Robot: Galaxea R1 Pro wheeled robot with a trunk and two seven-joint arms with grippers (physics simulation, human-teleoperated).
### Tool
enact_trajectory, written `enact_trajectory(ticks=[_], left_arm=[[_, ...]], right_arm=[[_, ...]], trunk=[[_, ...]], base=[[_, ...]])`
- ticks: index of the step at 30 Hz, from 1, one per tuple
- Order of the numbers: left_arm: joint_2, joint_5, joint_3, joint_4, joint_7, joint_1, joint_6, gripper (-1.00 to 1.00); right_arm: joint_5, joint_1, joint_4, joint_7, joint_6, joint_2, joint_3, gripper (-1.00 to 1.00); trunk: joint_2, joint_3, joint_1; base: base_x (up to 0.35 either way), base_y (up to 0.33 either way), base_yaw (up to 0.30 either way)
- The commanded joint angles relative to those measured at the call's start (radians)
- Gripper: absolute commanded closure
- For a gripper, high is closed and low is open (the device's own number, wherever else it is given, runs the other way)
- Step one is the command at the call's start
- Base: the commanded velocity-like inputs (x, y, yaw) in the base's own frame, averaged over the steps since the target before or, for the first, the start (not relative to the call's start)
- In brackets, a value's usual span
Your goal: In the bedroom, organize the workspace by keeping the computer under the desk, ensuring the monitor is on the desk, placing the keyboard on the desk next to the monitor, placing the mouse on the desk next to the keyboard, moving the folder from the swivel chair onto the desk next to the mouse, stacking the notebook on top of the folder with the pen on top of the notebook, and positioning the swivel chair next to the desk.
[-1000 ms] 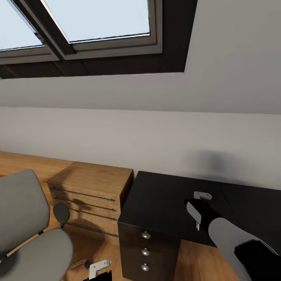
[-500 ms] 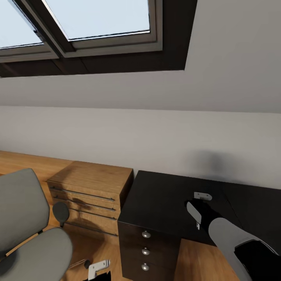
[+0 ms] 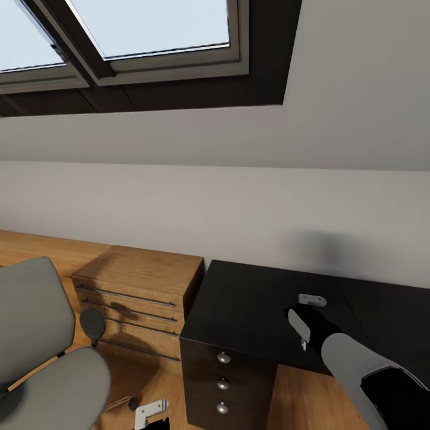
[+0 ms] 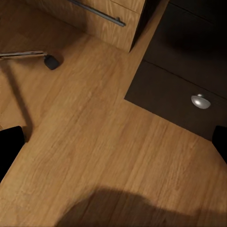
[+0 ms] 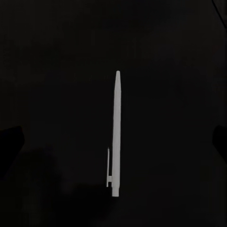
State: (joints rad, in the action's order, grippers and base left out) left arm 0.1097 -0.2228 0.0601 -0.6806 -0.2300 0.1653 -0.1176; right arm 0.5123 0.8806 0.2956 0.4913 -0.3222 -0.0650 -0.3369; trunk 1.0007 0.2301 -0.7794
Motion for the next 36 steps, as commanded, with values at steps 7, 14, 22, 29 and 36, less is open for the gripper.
enact_trajectory(ticks=[7,14,22,29,36], left_arm=[[-0.002,-0.009,0.004,-0.002,-0.009,0.0,-0.004,-1.0],[-0.002,-0.009,0.004,-0.001,-0.009,0.0,-0.004,-1.0],[-0.002,-0.009,0.004,-0.001,-0.009,0.0,-0.004,-1.0],[-0.002,-0.009,0.004,-0.001,-0.009,0.0,-0.004,-1.0],[-0.002,-0.009,0.004,0.002,-0.009,0.0,-0.004,-1.0]], right_arm=[[0.007,0.0,0.003,0.006,-0.008,-0.014,-0.008,-1.0],[0.008,0.0,0.003,0.006,-0.007,-0.016,-0.008,-1.0],[0.008,0.0,0.004,0.006,-0.006,-0.016,-0.009,-1.0],[0.008,0.0,0.004,0.006,-0.006,-0.015,-0.01,-1.0],[0.008,0.0,0.005,0.006,-0.006,-0.014,-0.01,-1.0]], trunk=[[0.022,0.011,-0.012],[0.064,0.03,-0.035],[0.085,0.039,-0.046],[0.099,0.045,-0.054],[0.12,0.055,-0.065]], base=[[0.0,0.0,0.0],[0.0,0.0,0.0],[0.0,0.0,0.0],[0.0,0.0,0.0],[0.0,0.0,0.0]])
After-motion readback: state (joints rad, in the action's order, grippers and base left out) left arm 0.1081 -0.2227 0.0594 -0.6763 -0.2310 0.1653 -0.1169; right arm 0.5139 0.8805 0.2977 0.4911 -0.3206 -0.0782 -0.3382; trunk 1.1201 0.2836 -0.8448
